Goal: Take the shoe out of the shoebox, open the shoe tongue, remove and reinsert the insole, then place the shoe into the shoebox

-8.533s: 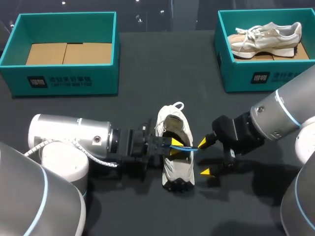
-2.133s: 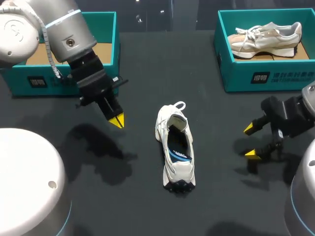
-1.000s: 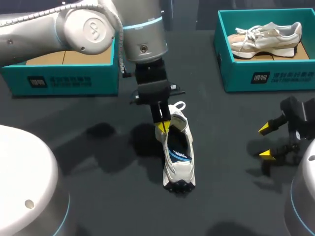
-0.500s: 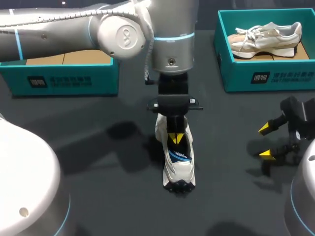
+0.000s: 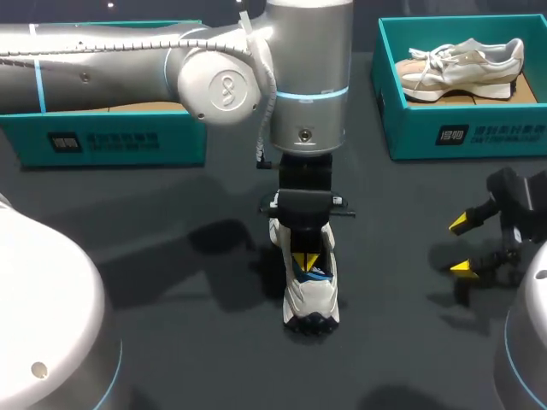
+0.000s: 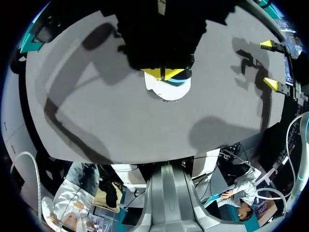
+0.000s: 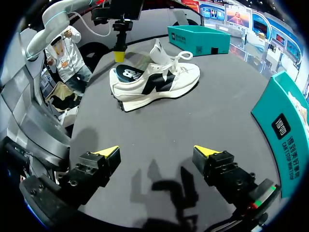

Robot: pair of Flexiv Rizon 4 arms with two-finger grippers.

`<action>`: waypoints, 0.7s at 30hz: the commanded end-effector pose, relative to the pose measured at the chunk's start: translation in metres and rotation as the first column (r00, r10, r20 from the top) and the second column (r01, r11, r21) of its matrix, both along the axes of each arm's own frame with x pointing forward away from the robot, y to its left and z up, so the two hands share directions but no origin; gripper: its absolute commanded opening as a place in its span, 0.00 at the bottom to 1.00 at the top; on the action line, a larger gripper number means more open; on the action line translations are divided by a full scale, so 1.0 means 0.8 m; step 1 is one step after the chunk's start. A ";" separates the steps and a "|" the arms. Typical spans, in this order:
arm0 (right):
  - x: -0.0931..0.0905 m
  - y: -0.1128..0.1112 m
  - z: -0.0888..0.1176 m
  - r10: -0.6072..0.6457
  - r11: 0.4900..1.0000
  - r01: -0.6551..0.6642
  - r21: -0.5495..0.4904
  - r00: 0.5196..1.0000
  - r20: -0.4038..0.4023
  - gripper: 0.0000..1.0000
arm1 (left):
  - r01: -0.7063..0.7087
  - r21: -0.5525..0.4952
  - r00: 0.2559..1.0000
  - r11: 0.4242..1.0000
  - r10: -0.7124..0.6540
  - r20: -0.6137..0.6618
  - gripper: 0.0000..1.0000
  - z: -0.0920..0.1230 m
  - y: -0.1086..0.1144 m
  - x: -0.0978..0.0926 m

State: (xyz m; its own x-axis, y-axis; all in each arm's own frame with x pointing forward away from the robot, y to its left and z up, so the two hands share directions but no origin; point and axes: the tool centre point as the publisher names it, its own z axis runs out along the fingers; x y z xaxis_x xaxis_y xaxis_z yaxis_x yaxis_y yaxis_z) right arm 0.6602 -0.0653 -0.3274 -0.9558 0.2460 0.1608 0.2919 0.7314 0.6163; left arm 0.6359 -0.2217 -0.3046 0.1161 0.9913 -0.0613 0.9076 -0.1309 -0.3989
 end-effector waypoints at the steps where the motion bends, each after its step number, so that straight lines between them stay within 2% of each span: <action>1: -0.003 0.000 0.001 -0.002 1.000 0.002 -0.004 1.000 0.002 1.00 | -0.013 -0.015 1.000 1.000 0.013 -0.008 0.00 -0.026 -0.003 0.001; 5: -0.003 0.000 0.001 -0.002 1.000 0.002 -0.004 1.000 0.002 1.00 | -0.031 -0.029 1.000 0.999 0.031 0.001 0.00 -0.042 -0.006 0.001; 15: -0.003 0.000 0.001 -0.002 1.000 0.002 -0.004 1.000 0.002 1.00 | -0.077 -0.025 0.997 0.997 0.077 0.022 0.00 -0.062 -0.008 0.004; 21: -0.003 0.000 0.001 -0.002 1.000 0.002 -0.004 1.000 0.002 1.00 | -0.111 -0.095 0.993 0.989 0.115 0.033 0.00 -0.028 0.002 0.011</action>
State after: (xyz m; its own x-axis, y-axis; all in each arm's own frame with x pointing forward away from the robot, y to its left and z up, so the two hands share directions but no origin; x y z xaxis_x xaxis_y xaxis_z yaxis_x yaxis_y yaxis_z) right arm 0.6602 -0.0653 -0.3274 -0.9558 0.2460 0.1608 0.2919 0.7314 0.6163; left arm 0.6461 -0.2363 -0.3416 0.0140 0.9922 -0.1236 0.9288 -0.0587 -0.3659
